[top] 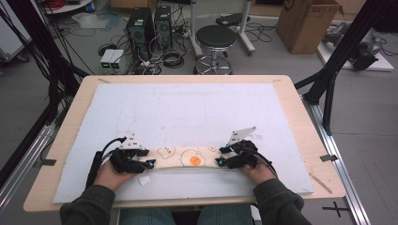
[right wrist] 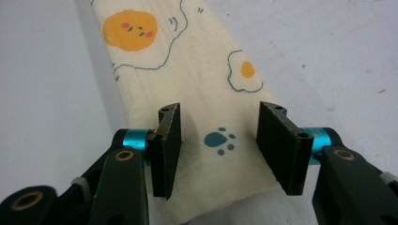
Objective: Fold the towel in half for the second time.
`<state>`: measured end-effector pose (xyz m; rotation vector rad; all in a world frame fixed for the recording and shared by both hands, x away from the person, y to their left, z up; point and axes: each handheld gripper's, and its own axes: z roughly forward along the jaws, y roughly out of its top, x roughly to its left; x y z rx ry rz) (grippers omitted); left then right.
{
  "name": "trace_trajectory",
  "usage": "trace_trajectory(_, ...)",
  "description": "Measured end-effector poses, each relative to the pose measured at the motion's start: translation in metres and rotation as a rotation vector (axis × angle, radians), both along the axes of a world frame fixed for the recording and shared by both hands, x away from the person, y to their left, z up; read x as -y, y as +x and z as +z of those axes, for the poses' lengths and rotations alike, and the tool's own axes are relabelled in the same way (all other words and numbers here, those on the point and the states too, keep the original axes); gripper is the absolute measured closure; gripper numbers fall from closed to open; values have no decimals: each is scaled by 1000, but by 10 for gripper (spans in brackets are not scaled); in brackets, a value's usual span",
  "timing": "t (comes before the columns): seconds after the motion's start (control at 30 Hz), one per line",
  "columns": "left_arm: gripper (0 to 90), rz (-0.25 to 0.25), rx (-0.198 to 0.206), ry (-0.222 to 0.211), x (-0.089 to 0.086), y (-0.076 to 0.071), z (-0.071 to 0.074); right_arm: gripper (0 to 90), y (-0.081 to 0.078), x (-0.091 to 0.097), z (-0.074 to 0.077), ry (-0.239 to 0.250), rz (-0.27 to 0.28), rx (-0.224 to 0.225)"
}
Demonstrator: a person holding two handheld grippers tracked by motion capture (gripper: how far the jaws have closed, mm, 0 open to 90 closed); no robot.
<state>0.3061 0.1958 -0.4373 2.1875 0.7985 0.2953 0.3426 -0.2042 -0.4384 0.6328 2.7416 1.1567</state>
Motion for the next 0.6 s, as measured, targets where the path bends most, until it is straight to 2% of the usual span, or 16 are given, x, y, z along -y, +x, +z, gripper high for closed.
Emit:
trace_trajectory(0.1,492,-3,5,5,0,0,0,500,-1,0,-1,7,4,15)
trace_trajectory(0.2,490,-1,13,12,2,-1,0,500,-1,3,-3,40,-10,5)
trace_trajectory(0.33,485,-3,3,1,1,-1,2,467,-2,3,-2,58,-25,-13)
trace_trajectory(0.4,468,-7,-6,-19,-1,0,5,447,-1,7,2,118,-50,-31)
trace_trajectory(0.47,457,1,6,-48,-3,-1,9,443,1,14,6,179,-71,-39)
trace_trajectory(0.6,439,18,25,-109,-6,3,18,444,8,25,9,230,-117,-60)
